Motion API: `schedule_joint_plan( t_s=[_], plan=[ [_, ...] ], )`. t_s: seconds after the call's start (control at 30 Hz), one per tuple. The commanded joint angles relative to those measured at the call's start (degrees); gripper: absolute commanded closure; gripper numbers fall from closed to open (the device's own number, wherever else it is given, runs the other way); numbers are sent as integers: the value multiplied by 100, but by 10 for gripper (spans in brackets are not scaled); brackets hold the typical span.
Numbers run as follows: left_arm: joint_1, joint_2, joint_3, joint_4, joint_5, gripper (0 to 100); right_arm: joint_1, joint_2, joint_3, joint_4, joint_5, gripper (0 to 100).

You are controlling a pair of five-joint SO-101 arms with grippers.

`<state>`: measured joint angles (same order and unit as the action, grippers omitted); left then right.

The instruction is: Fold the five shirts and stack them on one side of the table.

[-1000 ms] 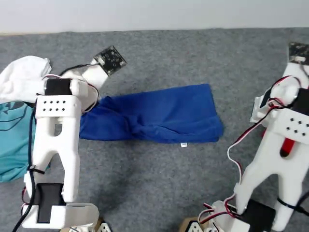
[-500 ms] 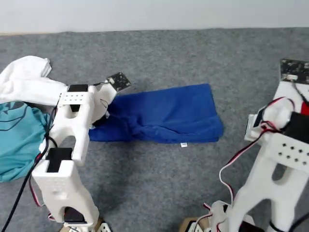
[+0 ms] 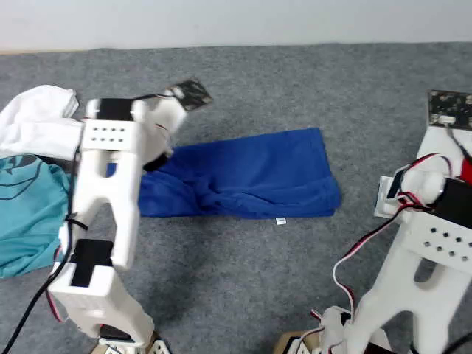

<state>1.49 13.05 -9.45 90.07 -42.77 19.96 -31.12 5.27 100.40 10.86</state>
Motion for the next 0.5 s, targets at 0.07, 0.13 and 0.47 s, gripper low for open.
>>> schedule_joint_plan(
  t_s=[0.07,0.13,0.47],
  plan=[
    [589,-114,382,-246,193,996,48,-163,-35,198,9,987],
    [695,141,523,-563,343,996,48,-171,-35,207,9,987],
    [1020,1820,180,-826,422,996,57,-171,-35,215,9,987]
  ],
)
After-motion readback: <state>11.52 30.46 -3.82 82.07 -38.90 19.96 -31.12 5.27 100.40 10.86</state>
